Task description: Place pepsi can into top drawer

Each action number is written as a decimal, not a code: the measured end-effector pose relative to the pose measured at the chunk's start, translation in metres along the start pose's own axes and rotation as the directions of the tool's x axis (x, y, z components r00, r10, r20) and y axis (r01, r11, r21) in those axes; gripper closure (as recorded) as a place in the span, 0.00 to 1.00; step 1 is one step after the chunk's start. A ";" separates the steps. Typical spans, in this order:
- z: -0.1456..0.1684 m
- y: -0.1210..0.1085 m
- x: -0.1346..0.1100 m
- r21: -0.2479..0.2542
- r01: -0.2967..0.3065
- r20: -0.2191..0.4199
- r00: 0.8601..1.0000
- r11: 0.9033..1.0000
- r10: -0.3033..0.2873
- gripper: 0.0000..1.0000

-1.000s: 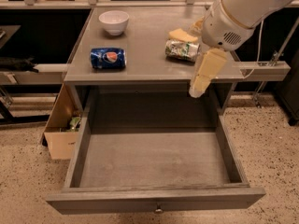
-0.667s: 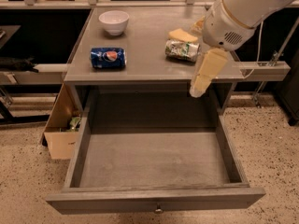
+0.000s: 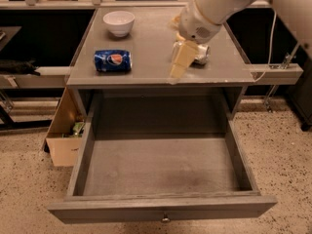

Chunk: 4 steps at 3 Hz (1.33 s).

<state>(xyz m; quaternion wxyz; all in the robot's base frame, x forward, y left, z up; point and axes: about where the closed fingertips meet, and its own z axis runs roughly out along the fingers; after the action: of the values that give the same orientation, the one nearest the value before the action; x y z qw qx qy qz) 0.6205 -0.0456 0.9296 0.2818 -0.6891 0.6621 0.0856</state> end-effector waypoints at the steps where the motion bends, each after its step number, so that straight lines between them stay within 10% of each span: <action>1: 0.033 -0.033 -0.018 0.005 0.010 0.063 0.998 1.000 -0.010 0.00; 4: 0.121 -0.087 -0.046 -0.023 -0.088 0.197 0.976 0.996 0.091 0.00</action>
Offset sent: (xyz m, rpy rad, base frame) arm 0.1101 0.0830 -0.0273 0.1865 -0.0158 -0.0334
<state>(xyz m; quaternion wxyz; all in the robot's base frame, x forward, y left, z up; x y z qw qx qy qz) 0.7302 0.0523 0.8759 0.3373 -0.6487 0.6604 0.1711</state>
